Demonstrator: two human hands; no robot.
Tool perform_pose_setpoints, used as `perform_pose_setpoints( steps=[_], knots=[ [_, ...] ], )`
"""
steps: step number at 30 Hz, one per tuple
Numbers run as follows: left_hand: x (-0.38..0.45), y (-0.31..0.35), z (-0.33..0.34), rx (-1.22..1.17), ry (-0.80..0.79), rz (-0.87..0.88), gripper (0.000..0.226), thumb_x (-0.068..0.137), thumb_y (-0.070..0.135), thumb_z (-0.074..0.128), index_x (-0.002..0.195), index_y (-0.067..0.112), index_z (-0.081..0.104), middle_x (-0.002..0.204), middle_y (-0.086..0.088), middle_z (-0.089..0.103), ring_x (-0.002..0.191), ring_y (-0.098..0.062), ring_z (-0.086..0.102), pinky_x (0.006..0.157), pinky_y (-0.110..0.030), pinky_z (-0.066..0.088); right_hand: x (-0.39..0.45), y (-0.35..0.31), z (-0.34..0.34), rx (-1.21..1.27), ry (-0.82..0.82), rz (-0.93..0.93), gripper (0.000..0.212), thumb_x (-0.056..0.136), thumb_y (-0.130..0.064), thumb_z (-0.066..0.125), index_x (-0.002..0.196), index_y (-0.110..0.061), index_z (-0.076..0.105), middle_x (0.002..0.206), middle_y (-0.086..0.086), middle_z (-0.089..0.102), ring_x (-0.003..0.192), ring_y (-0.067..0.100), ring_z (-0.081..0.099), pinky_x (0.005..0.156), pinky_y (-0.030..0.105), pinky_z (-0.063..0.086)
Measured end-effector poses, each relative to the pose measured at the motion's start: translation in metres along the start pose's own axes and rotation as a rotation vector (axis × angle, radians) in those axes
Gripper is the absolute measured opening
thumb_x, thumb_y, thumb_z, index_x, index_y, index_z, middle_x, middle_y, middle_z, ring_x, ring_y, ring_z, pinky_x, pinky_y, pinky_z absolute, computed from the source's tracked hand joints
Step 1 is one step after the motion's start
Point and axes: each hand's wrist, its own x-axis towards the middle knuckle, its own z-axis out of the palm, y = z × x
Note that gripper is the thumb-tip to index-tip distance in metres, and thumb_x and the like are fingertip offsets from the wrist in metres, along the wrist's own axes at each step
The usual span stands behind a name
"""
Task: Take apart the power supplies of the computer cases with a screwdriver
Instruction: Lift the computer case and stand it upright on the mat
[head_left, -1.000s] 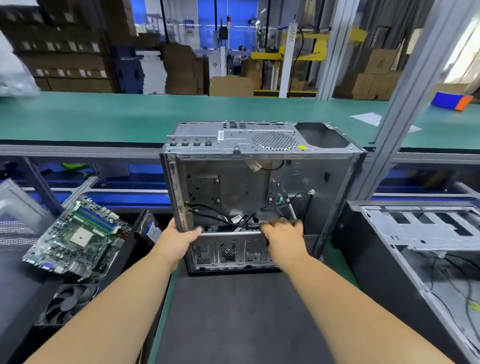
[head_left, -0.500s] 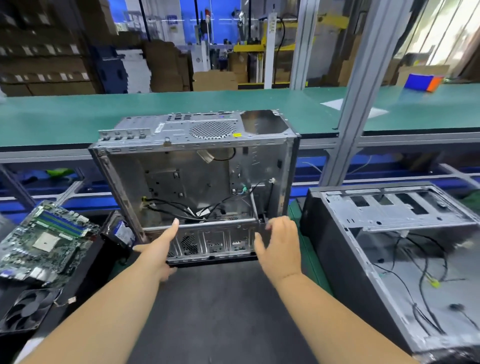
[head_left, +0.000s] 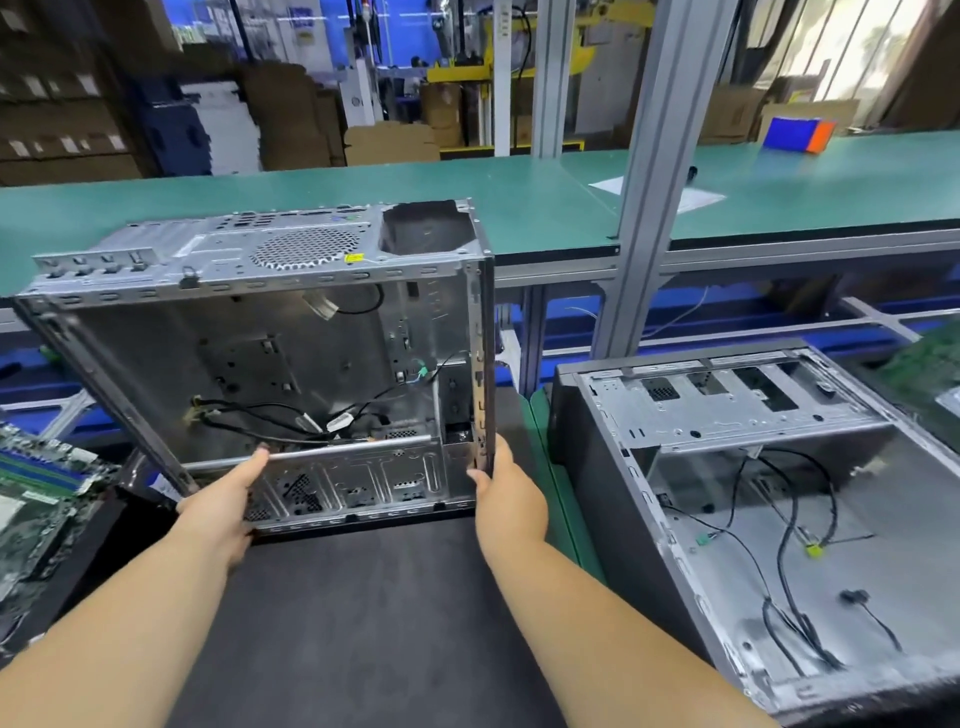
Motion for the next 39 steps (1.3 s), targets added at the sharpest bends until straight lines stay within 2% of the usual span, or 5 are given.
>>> perform_pose_setpoints(
  steps=[12,20,25,33,39],
  knots=[
    [-0.017,-0.013,-0.009,0.211,-0.116,0.050,0.107,0.085,0.054,0.069,0.157,0.032,-0.006,0.161,-0.010,0.026,0.144,-0.034,0.033,0.120,-0.047,0.023,0.013,0.001,-0.008,0.142,0.009,0.070,0.053,0.105,-0.034,0.048,0.152,-0.021,0.030,0.129,0.006,0.060,0.103,0.026,0.060,0.073,0.034,0.046],
    [-0.044,-0.029,-0.099,0.605,0.078,0.323,0.034,0.092,0.010,0.068,0.126,0.008,0.064,0.122,-0.012,0.066,0.103,-0.018,0.059,0.094,-0.029,0.040,-0.030,-0.004,-0.006,0.083,0.182,0.038,0.030,0.094,-0.023,0.065,0.119,-0.014,0.050,0.121,0.007,0.054,0.112,0.029,0.052,0.084,0.037,0.045],
    [-0.052,-0.025,-0.162,0.792,0.138,0.305,0.007,0.090,0.015,0.071,0.097,0.015,0.071,0.096,-0.008,0.072,0.086,-0.021,0.063,0.080,-0.031,0.045,-0.064,-0.025,0.020,0.056,0.017,0.016,0.017,0.098,-0.024,0.058,0.112,-0.016,0.054,0.118,0.005,0.059,0.107,0.028,0.057,0.085,0.039,0.049],
    [-0.078,-0.050,-0.194,1.602,0.042,0.510,0.026,0.086,0.045,0.065,0.097,0.022,0.061,0.104,-0.003,0.064,0.101,-0.027,0.062,0.084,-0.034,0.051,-0.136,-0.087,0.092,0.038,-0.140,-0.038,0.012,0.098,-0.027,0.057,0.108,-0.023,0.054,0.115,0.000,0.057,0.098,0.022,0.061,0.077,0.030,0.042],
    [-0.084,-0.067,-0.208,2.020,0.002,0.682,0.046,0.091,0.059,0.050,0.118,0.025,0.066,0.122,-0.002,0.046,0.117,-0.028,0.037,0.097,-0.041,0.028,-0.180,-0.114,0.116,-0.027,-0.160,-0.092,0.006,0.097,-0.028,0.057,0.100,-0.030,0.052,0.109,-0.007,0.056,0.090,0.015,0.059,0.074,0.028,0.041]
  ],
)
